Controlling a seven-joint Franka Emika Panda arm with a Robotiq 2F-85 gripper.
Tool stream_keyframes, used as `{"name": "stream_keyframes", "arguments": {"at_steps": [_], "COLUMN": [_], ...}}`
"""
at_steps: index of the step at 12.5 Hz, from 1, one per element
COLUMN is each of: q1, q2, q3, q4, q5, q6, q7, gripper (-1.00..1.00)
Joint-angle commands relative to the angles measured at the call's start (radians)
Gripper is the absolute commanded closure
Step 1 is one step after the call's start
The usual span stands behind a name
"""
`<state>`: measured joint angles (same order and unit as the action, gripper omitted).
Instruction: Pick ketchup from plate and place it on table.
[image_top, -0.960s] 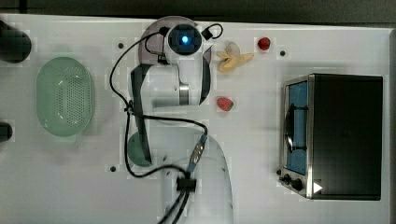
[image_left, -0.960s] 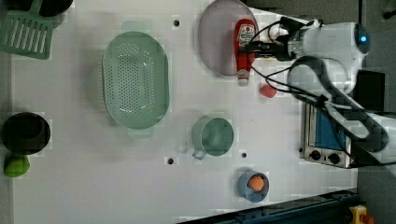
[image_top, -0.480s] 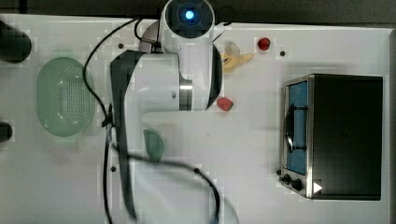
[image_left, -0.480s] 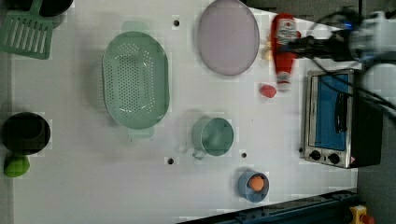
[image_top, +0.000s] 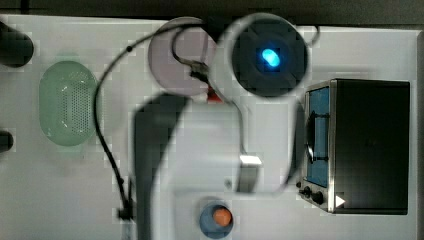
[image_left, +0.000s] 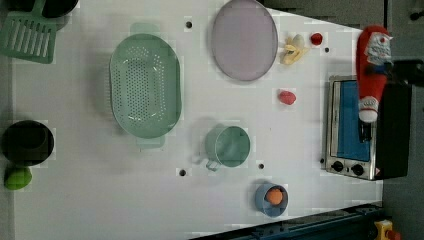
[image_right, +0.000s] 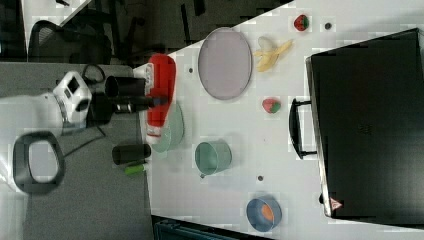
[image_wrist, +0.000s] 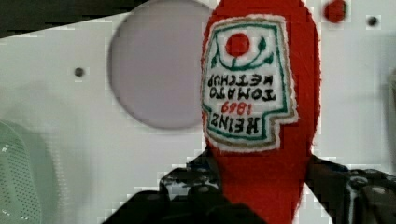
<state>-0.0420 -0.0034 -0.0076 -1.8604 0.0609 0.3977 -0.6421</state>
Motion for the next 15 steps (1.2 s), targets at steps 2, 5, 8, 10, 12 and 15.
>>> {"name": "stream_keyframes", "arguments": {"at_steps": [2,5,8,10,12,15], "q1": [-0.023,-0.02,-0.019,-0.017,-0.017,-0.017], "q2": [-0.023,-0.035,0.033,0.107,0.185,0.26], "q3": [-0.015,-0.01,-0.001,0.002,0.002,0.002], "q4": [-0.252,-0.431,-0.534,-0.552,-0.552,-0.554], "q5": [-0.002,-0.003,-0.003,-0.003,-0.003,-0.003], "q6": [0.077,0.26,0.416,0.487,0.547,0.625], "q7": [-0.013,-0.012,-0.013,-0.012,-0.013,-0.013], "gripper": [-0.2,-0.2,-0.2,-0.2,-0.2,-0.66]}}
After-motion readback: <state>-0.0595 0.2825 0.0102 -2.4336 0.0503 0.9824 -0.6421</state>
